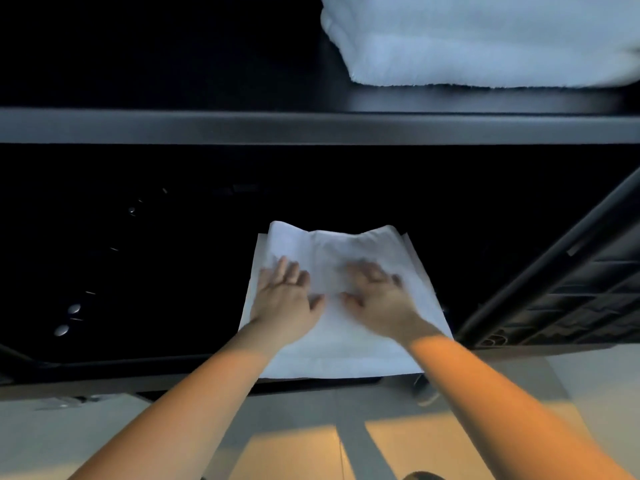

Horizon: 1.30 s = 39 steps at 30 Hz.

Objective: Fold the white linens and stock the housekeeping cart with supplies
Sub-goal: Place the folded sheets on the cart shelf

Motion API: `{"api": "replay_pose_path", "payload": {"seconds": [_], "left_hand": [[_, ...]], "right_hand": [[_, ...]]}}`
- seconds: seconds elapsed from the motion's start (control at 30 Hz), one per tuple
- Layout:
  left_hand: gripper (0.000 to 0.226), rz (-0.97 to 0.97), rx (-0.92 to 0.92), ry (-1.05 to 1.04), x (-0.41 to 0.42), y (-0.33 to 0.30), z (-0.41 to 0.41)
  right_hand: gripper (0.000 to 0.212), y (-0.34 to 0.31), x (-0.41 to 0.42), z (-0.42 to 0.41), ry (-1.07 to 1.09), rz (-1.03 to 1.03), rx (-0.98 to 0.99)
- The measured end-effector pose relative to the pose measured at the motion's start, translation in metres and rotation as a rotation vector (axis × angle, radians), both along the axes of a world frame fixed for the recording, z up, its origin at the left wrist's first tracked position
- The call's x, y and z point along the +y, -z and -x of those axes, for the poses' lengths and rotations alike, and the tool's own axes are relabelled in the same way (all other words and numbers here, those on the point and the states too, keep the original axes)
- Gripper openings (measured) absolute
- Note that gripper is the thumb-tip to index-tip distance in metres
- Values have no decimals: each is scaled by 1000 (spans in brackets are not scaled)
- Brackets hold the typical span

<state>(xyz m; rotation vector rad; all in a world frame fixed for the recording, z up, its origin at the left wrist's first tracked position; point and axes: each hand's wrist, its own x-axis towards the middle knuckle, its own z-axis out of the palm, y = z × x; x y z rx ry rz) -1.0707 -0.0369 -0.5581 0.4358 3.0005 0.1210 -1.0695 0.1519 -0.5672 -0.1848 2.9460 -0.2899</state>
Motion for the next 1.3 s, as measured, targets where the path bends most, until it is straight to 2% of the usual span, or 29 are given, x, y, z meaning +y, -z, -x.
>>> {"api": "replay_pose_path", "payload": {"seconds": [0.07, 0.13, 0.17, 0.23, 0.27, 0.3, 0.37, 0.43, 0.5, 0.57, 0.7, 0.87, 1.03, 1.13, 1.23, 1.3], "left_hand": [[72, 31, 89, 113, 1, 2, -20], [86, 70, 163, 213, -10, 7, -40], [95, 108, 172, 252, -17, 12, -49], [115, 168, 178, 283, -31, 26, -67], [116, 189, 201, 283, -34, 33, -75], [107, 202, 276, 286, -36, 40, -83], [77, 166, 466, 282, -35, 50, -88], [86, 146, 468, 243, -32, 49, -82], [116, 120, 366, 206, -30, 46, -73], [128, 113, 315, 185, -26, 42, -65], [125, 107, 313, 145, -13, 33, -43], [117, 128, 256, 67, -12, 33, -14], [95, 80, 148, 79, -3, 42, 4], [79, 29, 158, 57, -3, 44, 2], [63, 18, 273, 43, 7, 36, 10], [63, 37, 249, 88, 14, 32, 23]], "right_hand": [[51, 0, -23, -27, -186, -11, 201], [52, 7, -20, -53, -253, -26, 415], [60, 13, -11, -65, -285, -75, 455], [90, 31, 11, -86, -346, -222, 435], [102, 39, 18, -92, -363, -292, 415], [108, 45, 22, -96, -361, -356, 401], [103, 51, 21, -97, -339, -401, 478], [97, 52, 23, -91, -334, -402, 579], [104, 47, 27, -83, -337, -425, 552], [117, 40, 27, -76, -311, -444, 457], [126, 26, 25, -55, -197, -440, 360], [129, 27, 22, -30, -153, -451, 306], [116, 31, 30, -16, -162, -393, 229], [91, 30, 30, -21, -179, -297, 212], [64, 24, 10, -9, -166, -189, 273], [60, 23, -12, 4, -195, -85, 275]]}}
